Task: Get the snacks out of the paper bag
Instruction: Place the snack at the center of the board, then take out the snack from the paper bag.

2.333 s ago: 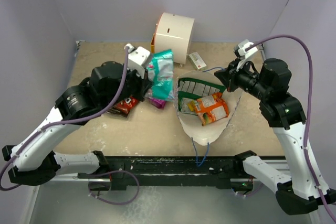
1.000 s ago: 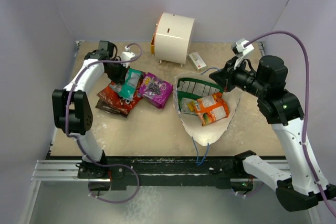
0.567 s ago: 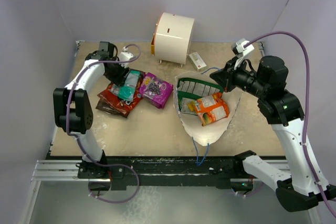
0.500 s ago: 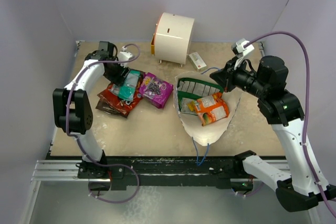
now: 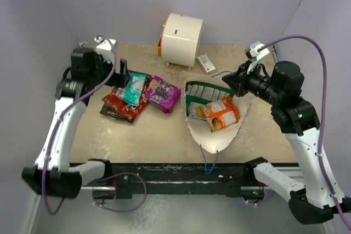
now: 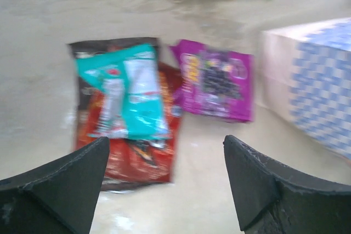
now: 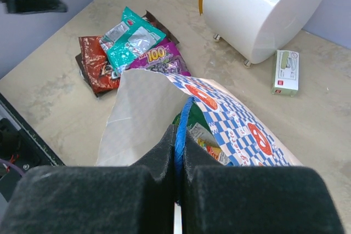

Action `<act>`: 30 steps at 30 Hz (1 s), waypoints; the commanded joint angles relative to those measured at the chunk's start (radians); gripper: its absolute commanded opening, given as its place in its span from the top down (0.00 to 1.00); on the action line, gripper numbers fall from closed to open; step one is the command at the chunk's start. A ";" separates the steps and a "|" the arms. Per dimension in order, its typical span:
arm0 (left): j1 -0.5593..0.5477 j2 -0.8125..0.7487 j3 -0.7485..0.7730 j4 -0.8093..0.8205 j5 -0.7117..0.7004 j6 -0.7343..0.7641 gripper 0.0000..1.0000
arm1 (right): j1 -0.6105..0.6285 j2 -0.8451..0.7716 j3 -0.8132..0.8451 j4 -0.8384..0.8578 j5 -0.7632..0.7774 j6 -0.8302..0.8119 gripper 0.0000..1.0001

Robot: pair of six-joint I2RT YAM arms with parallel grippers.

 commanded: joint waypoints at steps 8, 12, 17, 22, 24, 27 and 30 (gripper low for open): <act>-0.403 -0.363 -0.286 0.282 -0.038 -0.665 0.21 | 0.005 -0.037 -0.045 0.081 0.007 0.007 1.00; -0.768 -0.300 -0.228 0.304 -0.284 -0.628 0.22 | 0.005 -0.054 -0.055 0.078 0.018 0.005 1.00; -1.194 -0.071 -0.059 0.288 -0.619 -0.465 0.19 | 0.005 -0.074 -0.066 0.092 0.024 0.010 1.00; -1.305 0.128 0.031 0.336 -0.621 -0.338 0.22 | 0.005 -0.088 -0.060 0.098 0.009 0.026 1.00; -1.305 0.178 0.042 0.361 -0.601 -0.300 0.40 | 0.005 -0.099 -0.063 0.099 -0.013 0.022 1.00; -1.306 0.248 0.046 0.384 -0.600 -0.221 0.55 | 0.005 -0.116 -0.063 0.091 -0.012 0.011 1.00; -1.302 0.310 0.047 0.382 -0.627 -0.168 0.64 | 0.005 -0.126 -0.060 0.090 -0.003 0.008 1.00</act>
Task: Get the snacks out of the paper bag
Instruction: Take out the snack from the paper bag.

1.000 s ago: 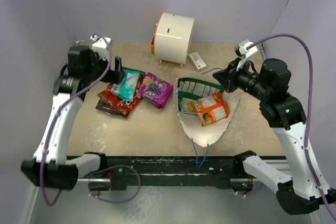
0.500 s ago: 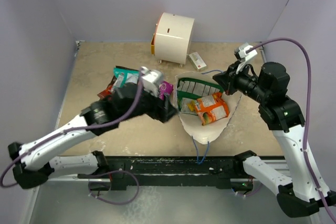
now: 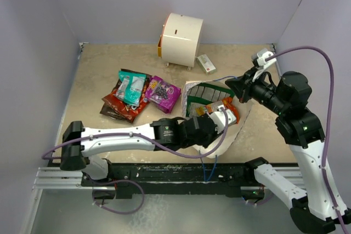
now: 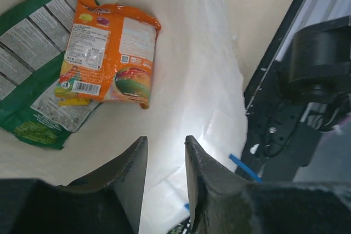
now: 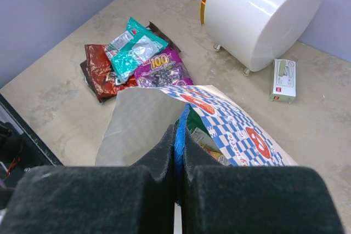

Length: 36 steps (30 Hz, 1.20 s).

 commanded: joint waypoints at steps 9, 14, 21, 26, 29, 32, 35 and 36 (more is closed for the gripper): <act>0.036 0.251 0.121 0.031 -0.105 0.203 0.66 | 0.005 -0.013 0.016 0.058 -0.026 0.001 1.00; 0.109 0.369 0.208 -0.012 -0.120 0.167 0.55 | 0.005 -0.008 0.016 0.055 -0.032 0.000 1.00; 0.182 0.510 0.336 -0.045 -0.142 0.229 0.41 | 0.005 0.004 0.038 0.038 -0.044 -0.012 1.00; 0.224 0.547 0.386 -0.040 -0.114 0.260 0.22 | 0.005 -0.003 0.036 0.029 -0.039 -0.022 1.00; 0.237 0.565 0.402 -0.029 -0.092 0.276 0.11 | 0.005 -0.005 0.034 0.030 -0.041 -0.023 1.00; 0.255 0.594 0.445 -0.075 -0.041 0.267 0.05 | 0.005 -0.001 0.038 0.032 -0.041 -0.023 1.00; 0.264 0.621 0.478 -0.115 0.014 0.261 0.01 | 0.005 0.001 0.040 0.039 -0.043 -0.023 1.00; 0.267 0.625 0.480 -0.119 0.022 0.255 0.01 | 0.005 0.001 0.038 0.040 -0.045 -0.023 1.00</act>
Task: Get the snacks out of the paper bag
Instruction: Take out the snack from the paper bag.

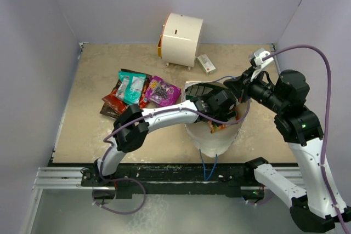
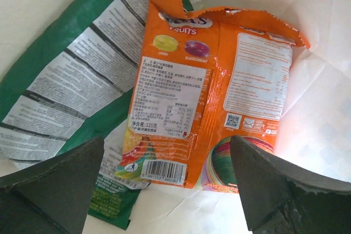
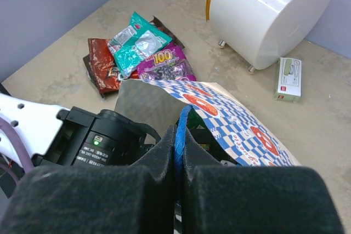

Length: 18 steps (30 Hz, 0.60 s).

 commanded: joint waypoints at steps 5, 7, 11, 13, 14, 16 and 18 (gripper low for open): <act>0.041 0.051 0.068 -0.060 0.115 -0.014 0.01 | 0.005 -0.008 0.037 0.048 -0.022 -0.006 1.00; 0.045 0.069 0.084 -0.079 0.098 -0.011 0.01 | 0.005 -0.009 0.036 0.046 -0.022 -0.007 1.00; 0.058 0.110 0.129 -0.111 0.099 -0.008 0.01 | 0.005 -0.009 0.033 0.046 -0.022 -0.011 1.00; 0.069 0.121 0.132 -0.120 0.131 -0.021 0.01 | 0.005 -0.007 0.035 0.047 -0.025 -0.011 1.00; 0.075 0.127 0.135 -0.126 0.160 -0.028 0.01 | 0.005 -0.006 0.037 0.047 -0.027 -0.012 1.00; 0.081 0.127 0.141 -0.139 0.211 -0.038 0.01 | 0.005 -0.005 0.041 0.044 -0.027 -0.013 1.00; 0.082 0.122 0.137 -0.138 0.275 -0.041 0.00 | 0.005 -0.005 0.042 0.042 -0.025 -0.017 1.00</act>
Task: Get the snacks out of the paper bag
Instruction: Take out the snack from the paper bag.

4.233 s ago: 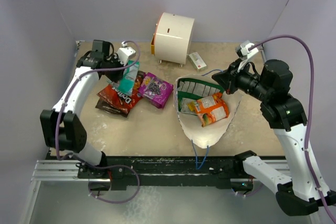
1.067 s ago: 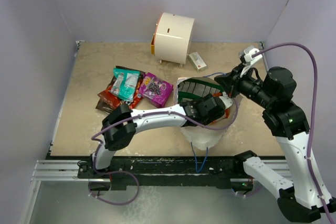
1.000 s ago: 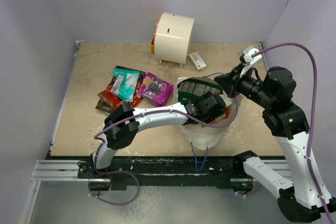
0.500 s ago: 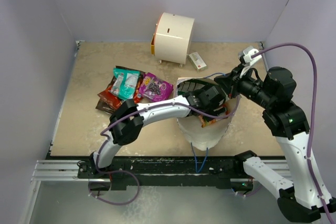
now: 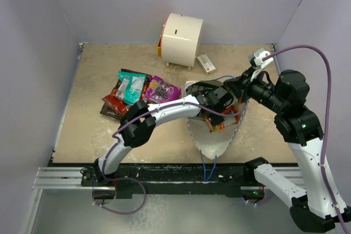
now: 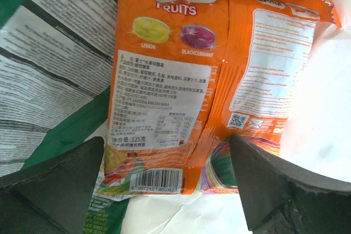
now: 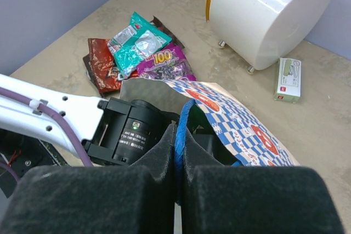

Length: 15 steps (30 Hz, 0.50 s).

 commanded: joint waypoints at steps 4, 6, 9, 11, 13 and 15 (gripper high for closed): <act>0.018 0.007 0.045 -0.019 0.220 -0.048 0.15 | 0.005 -0.005 0.039 0.048 -0.025 -0.011 1.00; 0.019 0.008 0.046 -0.020 0.239 -0.062 0.25 | 0.005 -0.006 0.037 0.051 -0.026 -0.009 1.00; 0.018 0.008 0.050 -0.030 0.236 -0.082 0.40 | 0.005 -0.007 0.038 0.050 -0.024 -0.008 1.00; 0.018 0.003 0.056 -0.040 0.239 -0.095 0.52 | 0.005 -0.008 0.038 0.047 -0.023 -0.009 1.00; 0.018 -0.007 0.058 -0.041 0.248 -0.109 0.67 | 0.005 -0.010 0.038 0.045 -0.020 -0.010 1.00; 0.019 -0.020 0.064 -0.043 0.253 -0.122 0.83 | 0.005 -0.010 0.039 0.046 -0.016 -0.011 1.00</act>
